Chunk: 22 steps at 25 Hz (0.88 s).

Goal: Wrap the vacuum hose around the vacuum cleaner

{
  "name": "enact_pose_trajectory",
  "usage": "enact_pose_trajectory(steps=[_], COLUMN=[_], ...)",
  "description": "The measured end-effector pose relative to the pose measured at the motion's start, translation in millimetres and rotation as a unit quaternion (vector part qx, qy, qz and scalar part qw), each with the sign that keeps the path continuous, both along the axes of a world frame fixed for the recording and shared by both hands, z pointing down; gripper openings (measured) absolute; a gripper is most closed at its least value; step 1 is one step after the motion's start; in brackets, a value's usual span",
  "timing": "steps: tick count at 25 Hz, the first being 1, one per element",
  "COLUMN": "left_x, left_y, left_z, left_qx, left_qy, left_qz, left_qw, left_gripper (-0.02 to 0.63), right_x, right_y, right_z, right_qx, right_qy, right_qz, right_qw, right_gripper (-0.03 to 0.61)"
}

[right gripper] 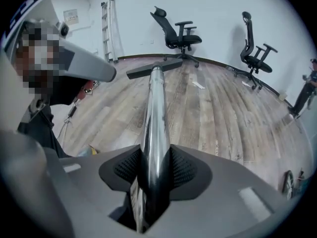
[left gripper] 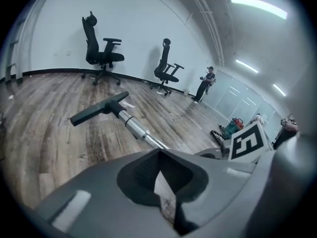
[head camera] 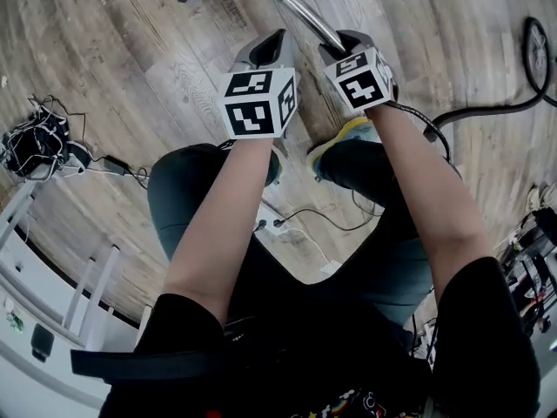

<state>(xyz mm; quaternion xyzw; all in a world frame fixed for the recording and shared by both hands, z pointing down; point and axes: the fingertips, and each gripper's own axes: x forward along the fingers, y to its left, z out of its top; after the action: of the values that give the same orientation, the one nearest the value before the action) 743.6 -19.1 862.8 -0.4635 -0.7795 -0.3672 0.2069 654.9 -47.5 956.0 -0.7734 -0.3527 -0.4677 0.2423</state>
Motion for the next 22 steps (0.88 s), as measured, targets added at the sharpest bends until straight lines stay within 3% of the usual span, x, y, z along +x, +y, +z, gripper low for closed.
enact_pose_trajectory(steps=[3, 5, 14, 22], left_x=[11.7, 5.0, -24.4, -38.3], left_y=[-1.2, 7.5, 5.1, -14.2], left_z=[-75.4, -126.0, -336.1, -499.3], left_qx=[-0.039, -0.055, -0.063, -0.095], left_qy=[0.005, 0.008, 0.010, 0.015], left_qz=[-0.042, -0.043, 0.057, 0.158], left_qw=[0.9983, 0.9975, 0.9963, 0.9828], left_gripper=[0.001, 0.002, 0.002, 0.002], right_x=[7.8, 9.8, 0.8, -9.9], right_y=[-12.0, -11.7, -16.5, -13.6], right_z=[-75.9, -126.4, -321.1, -495.8], right_qx=[-0.003, -0.009, -0.005, -0.066], right_qy=[0.025, 0.041, 0.070, 0.083], right_qz=[0.002, 0.010, 0.042, 0.034], right_qw=[1.000, 0.999, 0.997, 0.994], right_gripper=[0.186, 0.186, 0.186, 0.186])
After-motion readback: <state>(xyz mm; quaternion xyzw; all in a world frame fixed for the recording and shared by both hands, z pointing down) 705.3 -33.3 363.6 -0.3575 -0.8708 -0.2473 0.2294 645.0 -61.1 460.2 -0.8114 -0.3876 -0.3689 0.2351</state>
